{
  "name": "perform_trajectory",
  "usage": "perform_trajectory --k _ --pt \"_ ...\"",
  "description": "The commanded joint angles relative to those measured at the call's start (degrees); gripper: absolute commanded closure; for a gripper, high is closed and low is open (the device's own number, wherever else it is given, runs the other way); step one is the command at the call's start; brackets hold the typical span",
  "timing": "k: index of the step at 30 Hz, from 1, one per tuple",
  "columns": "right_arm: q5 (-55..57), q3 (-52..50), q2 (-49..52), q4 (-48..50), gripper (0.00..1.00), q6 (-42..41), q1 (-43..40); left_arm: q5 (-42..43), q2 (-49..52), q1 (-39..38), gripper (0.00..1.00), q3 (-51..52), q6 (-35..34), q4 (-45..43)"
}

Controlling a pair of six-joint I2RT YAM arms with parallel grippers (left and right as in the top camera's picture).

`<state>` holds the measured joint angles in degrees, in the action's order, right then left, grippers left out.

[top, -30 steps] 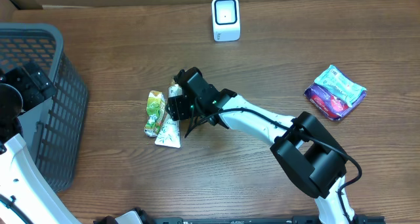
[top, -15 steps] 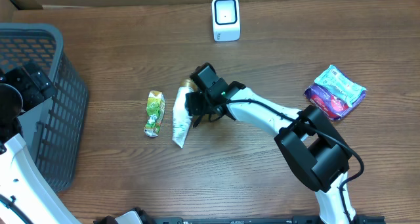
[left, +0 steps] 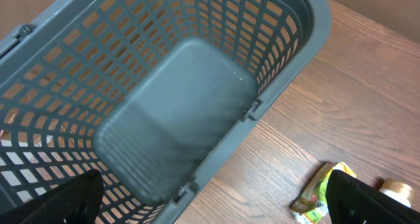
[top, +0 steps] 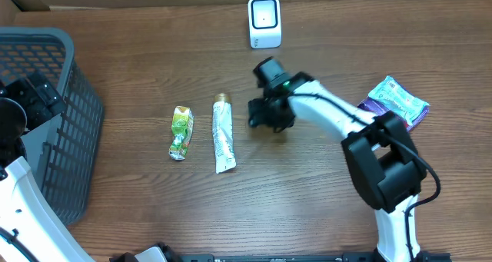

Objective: Scan the item barcode
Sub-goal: 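Grasp the white tube with the right gripper and pull it right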

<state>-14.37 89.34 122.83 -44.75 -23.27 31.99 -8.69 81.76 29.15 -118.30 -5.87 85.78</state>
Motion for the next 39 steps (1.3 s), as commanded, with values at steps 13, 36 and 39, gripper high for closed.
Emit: perform_trajectory --k 13,36,39 --pt "-12.7 1.3 0.8 9.4 0.02 4.3 4.0 -0.3 0.0 0.1 0.01 -0.6 -0.6 -0.1" --pt "-11.2 -10.2 2.4 30.8 0.18 -5.0 6.6 -0.3 0.0 0.1 0.0 -0.6 -0.6 -0.1" --pt "-11.2 -10.2 3.3 31.4 0.37 -6.0 6.6 -0.3 0.0 0.1 0.01 -0.6 -0.6 -0.1"
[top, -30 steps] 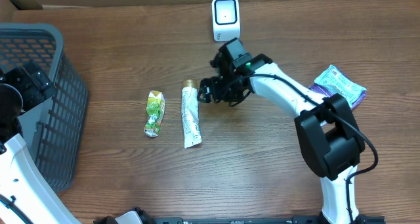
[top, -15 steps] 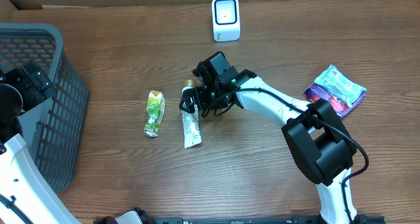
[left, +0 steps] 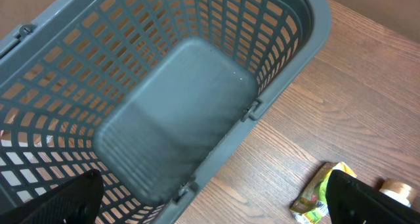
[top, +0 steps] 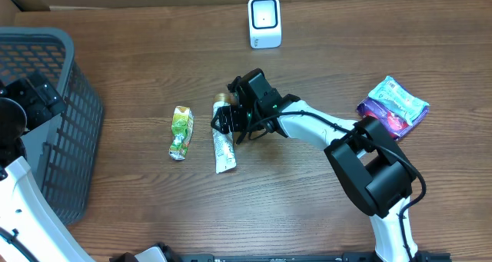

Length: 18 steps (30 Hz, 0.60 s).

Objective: Scan the item barcode
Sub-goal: 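Grasp the white tube with the right gripper and pull it right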

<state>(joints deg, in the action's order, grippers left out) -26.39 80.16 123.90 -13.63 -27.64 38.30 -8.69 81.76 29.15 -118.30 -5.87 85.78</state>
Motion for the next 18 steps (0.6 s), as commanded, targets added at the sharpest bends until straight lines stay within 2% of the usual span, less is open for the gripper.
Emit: perform_trajectory --k 1,3,9,12,15,18 --pt "0.9 -1.0 2.4 0.3 0.43 -2.3 0.3 -0.3 0.0 0.1 0.01 -0.6 -0.6 -0.1" --pt "0.6 -1.0 2.7 0.3 0.56 -2.6 0.3 -0.3 0.0 0.1 0.0 -0.6 -0.6 -0.1" --pt "-0.5 -1.0 2.7 0.3 0.79 -2.6 0.3 -0.3 0.0 0.1 0.0 -0.6 -0.6 -0.1" --pt "-2.5 -1.0 2.7 -0.1 0.94 -2.6 0.2 -0.3 0.0 0.1 0.01 -0.6 -0.6 -0.1" --pt "-6.2 -0.9 2.3 -0.2 0.96 -0.3 -0.4 -0.3 0.0 0.1 0.01 -0.6 -0.6 -0.1" --pt "-9.4 -0.4 1.1 -1.5 0.84 2.4 -1.9 -0.3 0.0 0.1 0.0 -0.6 -0.6 -0.1"
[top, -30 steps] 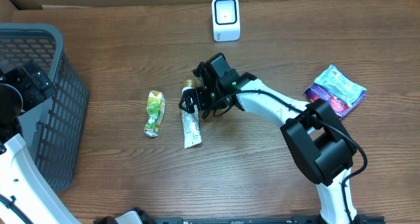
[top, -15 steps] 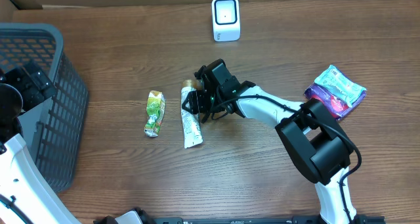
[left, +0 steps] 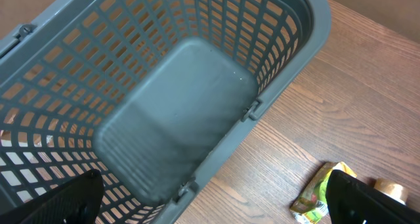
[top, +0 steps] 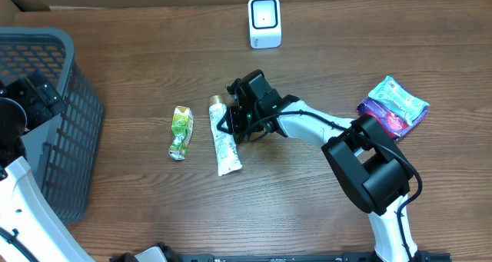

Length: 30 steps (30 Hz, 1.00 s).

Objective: Scan the item barcode
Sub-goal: 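Grasp the white tube with the right gripper and pull it right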

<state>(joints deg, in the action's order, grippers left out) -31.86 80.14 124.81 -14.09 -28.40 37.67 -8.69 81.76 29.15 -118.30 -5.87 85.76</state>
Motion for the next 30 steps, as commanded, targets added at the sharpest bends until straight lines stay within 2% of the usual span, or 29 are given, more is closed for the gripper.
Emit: perform_trajectory --k 1,4,13,17,21,25,26,28,30 --pt "-4.2 -0.3 -0.1 -1.9 0.79 3.4 -1.9 -0.3 0.0 0.1 0.01 -0.6 -0.6 -0.1" --pt "-4.3 -0.2 -0.2 -4.9 0.66 3.3 -4.1 -0.3 0.0 0.1 0.0 -0.6 -0.6 -0.1" --pt "-4.3 -0.3 -0.2 -16.3 0.66 5.8 -4.7 -0.3 0.0 0.1 0.0 -0.6 -0.6 -0.1" --pt "-4.3 -0.4 -0.2 -16.9 0.65 5.0 -2.5 -0.3 0.0 0.1 0.0 -0.6 -0.6 -0.1" --pt "-4.3 -1.7 0.0 -15.0 0.59 -1.3 -0.3 -0.3 0.0 0.1 0.0 -0.6 -0.6 -0.1" --pt "-3.6 -4.0 1.0 -9.8 0.59 -6.4 0.6 -0.3 0.0 0.1 0.0 -0.6 -0.6 -0.1" --pt "-3.3 -4.1 1.5 -9.2 0.63 -7.4 0.6 -0.3 0.0 0.1 0.0 -0.6 -0.6 -0.1" --pt "-3.2 -4.1 2.3 -8.7 0.85 -7.9 0.3 -0.3 0.0 0.1 0.0 -0.6 -0.6 -0.1" --pt "-3.2 -4.1 2.3 -8.7 0.96 -7.9 -0.4 -0.3 0.0 0.1 0.01 -0.6 -0.6 -0.1"
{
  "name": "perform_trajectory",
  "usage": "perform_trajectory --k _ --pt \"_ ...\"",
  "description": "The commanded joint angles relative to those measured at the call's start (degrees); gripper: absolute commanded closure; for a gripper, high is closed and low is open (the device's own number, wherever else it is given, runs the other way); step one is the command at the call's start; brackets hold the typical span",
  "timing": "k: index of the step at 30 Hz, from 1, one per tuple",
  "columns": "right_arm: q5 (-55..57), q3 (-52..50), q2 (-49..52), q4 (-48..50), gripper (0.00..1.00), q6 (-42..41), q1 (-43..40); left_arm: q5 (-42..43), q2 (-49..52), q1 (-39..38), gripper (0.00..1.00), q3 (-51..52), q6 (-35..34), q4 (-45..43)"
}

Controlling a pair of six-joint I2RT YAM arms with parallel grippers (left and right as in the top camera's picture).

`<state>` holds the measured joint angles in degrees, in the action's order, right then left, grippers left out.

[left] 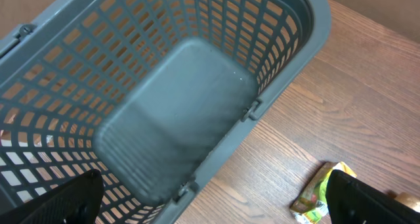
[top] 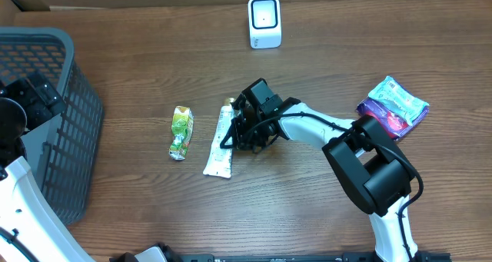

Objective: Scan the item barcode
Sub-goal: 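Grasp the white tube with the right gripper and pull it right, then lift the white tube upright and carry it to the scanner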

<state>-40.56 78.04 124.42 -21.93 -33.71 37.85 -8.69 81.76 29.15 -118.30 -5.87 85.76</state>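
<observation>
A white tube (top: 218,148) with a gold cap lies tilted on the table, cap end far, flat end near. My right gripper (top: 237,131) is low at the tube's right edge, its dark fingers touching the upper half. The arm hides the jaws, so their state cannot be read. The white barcode scanner (top: 264,21) stands at the far edge. My left gripper (left: 213,201) hangs open over the grey basket (left: 177,112), its fingertips (left: 72,201) holding nothing.
A green packet (top: 181,131) lies left of the tube and also shows as the green packet (left: 320,191) beside the basket. A purple and teal packet (top: 393,102) lies at the right. The grey basket (top: 54,70) fills the left side.
The tube has turned: its cap end is now further right and its flat end further left. My right gripper sits slightly nearer and to the right, still against the tube. The left arm is unmoved.
My right gripper first hung right of the tube, clear of it. Then it was at the tube's cap end. After that the tube stood shifted, flat end to the right, and now it is swung the other way with the gripper at its side.
</observation>
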Motion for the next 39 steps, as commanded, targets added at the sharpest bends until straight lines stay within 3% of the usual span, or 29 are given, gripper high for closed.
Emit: perform_trajectory --k 1,5,8,15,19,25,32,39 --pt "5.4 -1.9 2.6 -0.8 0.96 -2.6 -0.9 -0.3 0.0 0.1 0.0 -0.6 -0.6 -0.1" --pt "4.9 -1.8 2.3 -1.0 0.96 -1.6 -2.5 -0.3 0.0 0.1 0.0 -0.6 -0.6 -0.1" --pt "1.1 -1.6 0.7 -1.8 0.96 5.0 -4.9 -0.3 0.0 0.1 0.0 -0.6 -0.6 -0.1" --pt "-0.9 3.4 -3.4 -18.3 0.96 32.4 -11.2 -0.3 0.0 0.1 0.0 -0.6 -0.6 -0.1" --pt "-0.9 8.5 -5.2 -30.9 0.96 41.4 -13.6 -0.3 0.0 0.1 0.01 -0.6 -0.6 -0.1" --pt "-1.2 15.6 -11.7 -41.6 0.96 45.6 -16.2 -0.3 0.0 0.1 0.0 -0.6 -0.6 -0.1" --pt "-6.9 17.8 -22.3 -41.9 0.96 45.8 -19.0 -0.3 0.0 0.1 0.0 -0.6 -0.6 -0.1" --pt "-13.0 17.8 -26.4 -41.9 0.96 45.7 -21.7 -0.3 0.0 0.1 0.01 -0.6 -0.6 -0.1"
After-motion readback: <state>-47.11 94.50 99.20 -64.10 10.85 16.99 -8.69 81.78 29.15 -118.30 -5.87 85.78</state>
